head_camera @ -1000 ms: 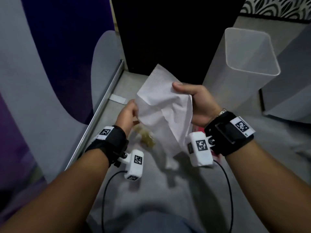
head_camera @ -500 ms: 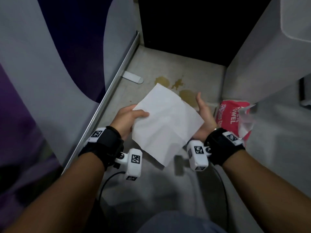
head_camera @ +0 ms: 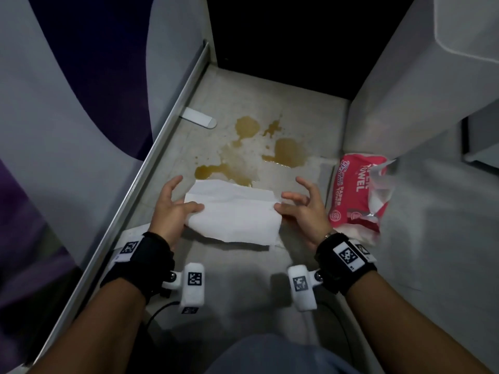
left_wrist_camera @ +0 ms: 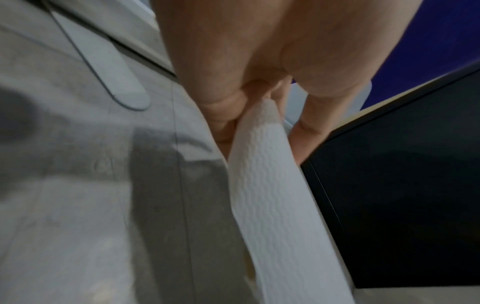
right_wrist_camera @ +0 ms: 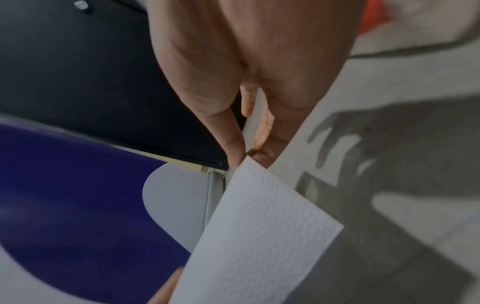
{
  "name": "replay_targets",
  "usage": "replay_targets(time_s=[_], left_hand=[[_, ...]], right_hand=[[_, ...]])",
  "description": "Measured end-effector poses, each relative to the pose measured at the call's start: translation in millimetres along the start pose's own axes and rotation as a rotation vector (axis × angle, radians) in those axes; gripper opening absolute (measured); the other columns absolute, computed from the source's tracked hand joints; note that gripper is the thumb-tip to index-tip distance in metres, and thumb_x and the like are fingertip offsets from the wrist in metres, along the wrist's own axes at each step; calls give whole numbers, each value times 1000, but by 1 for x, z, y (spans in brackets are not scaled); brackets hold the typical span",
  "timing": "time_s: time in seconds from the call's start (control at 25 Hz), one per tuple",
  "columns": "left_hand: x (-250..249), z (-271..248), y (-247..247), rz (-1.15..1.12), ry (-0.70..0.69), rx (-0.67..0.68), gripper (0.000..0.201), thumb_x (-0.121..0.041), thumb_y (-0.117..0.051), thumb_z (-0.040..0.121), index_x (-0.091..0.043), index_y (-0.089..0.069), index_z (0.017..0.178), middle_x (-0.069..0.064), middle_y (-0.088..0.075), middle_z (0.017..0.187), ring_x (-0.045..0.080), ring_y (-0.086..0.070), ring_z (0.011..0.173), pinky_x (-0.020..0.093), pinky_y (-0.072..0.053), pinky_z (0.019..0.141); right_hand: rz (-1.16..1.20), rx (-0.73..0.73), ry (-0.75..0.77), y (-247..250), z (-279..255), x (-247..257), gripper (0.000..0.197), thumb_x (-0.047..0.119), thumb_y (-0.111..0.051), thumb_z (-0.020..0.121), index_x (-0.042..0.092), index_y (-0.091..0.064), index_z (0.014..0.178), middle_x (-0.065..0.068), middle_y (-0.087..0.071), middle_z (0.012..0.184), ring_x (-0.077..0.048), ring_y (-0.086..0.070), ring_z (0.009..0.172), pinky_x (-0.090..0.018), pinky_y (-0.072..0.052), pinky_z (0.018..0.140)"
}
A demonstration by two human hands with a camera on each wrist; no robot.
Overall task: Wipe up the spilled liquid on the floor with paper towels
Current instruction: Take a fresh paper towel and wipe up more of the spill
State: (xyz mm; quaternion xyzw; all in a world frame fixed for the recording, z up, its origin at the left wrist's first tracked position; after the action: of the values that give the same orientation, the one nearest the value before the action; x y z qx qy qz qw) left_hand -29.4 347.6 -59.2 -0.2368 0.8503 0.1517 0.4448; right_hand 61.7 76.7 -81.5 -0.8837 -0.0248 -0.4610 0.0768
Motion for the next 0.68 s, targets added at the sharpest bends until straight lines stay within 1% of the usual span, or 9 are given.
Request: replay_targets(time_s=[0.08, 0.2, 0.28, 0.36, 0.44, 0.48, 0.56, 0.6, 0.68], left_hand=[[-4, -6, -1, 84, -38, 139, 65, 11, -67, 77, -31, -62, 127, 16, -73, 106, 32, -69, 97, 41, -53, 87], [-7, -8, 2, 323, -70, 226, 39, 1, -80, 73, -18, -75, 106, 12, -74, 101, 24, -69, 90, 32, -54, 82], [-8, -7, 1, 581, -133, 242, 27, -12, -90, 60, -20, -78, 83, 9, -72, 96, 22, -67, 83, 32, -54, 79], [-6, -8, -6, 751, -145, 281, 24, -26, -87, 46, -25, -74, 66, 1, -67, 99, 19, -66, 83, 32, -53, 78], [3, -14, -21, 654, -33, 422, 32, -30, -85, 42, -24, -69, 69, -1, -73, 99, 21, -70, 87, 35, -52, 79], [9, -20, -32, 577, 44, 495, 38, -32, -86, 44, -23, -68, 76, 1, -75, 95, 22, -72, 88, 36, -53, 81], [20, -33, -54, 477, 175, 573, 49, -38, -89, 51, -22, -68, 93, 5, -76, 92, 25, -73, 87, 39, -54, 81], [25, -38, -63, 451, 217, 594, 48, -40, -88, 57, -22, -70, 98, 8, -76, 93, 29, -73, 88, 42, -55, 82], [31, -44, -77, 449, 237, 613, 35, -35, -83, 69, -16, -75, 97, 12, -76, 94, 35, -72, 91, 46, -55, 85]], right_hand=[[-139, 16, 126, 1, -4, 17, 65, -11, -73, 79, 24, -55, 131, -10, -62, 117, -13, -67, 74, -30, -59, 66], [-315, 120, 250, -2, -8, 34, 51, -11, -68, 83, 23, -66, 120, -7, -65, 114, -19, -62, 71, -36, -59, 75], [-364, 179, 275, -4, -8, 39, 48, -12, -65, 83, 22, -68, 118, -5, -68, 107, -19, -58, 72, -33, -56, 75], [-368, 219, 262, -7, -8, 39, 50, -15, -62, 82, 20, -68, 117, -4, -70, 101, -19, -55, 72, -31, -52, 71], [-350, 245, 223, -9, -3, 38, 53, -16, -61, 80, 22, -69, 116, -4, -71, 100, -18, -54, 72, -29, -49, 69], [-347, 258, 203, -9, -1, 37, 54, -16, -61, 79, 24, -69, 115, -4, -72, 100, -16, -55, 71, -28, -48, 69], [-347, 279, 166, -12, 2, 37, 55, -16, -59, 78, 24, -69, 115, -6, -73, 100, -13, -56, 70, -23, -48, 64], [-341, 282, 149, -13, 1, 38, 55, -17, -58, 79, 22, -69, 116, -7, -73, 100, -13, -57, 70, -21, -47, 60], [-303, 284, 117, -15, 1, 41, 53, -18, -55, 80, 18, -69, 116, -10, -72, 101, -13, -56, 69, -19, -46, 54]])
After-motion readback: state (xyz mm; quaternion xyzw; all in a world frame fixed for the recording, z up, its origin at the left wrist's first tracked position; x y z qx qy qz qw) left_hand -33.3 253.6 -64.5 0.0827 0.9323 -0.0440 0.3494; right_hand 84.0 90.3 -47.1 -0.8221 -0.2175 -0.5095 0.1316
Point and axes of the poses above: each hand's wrist, its own z-axis towards the middle knuckle, its own y-axis out of the back of the hand, x = y × z, the point moved 5 cm from there along z, towards the middle knuckle
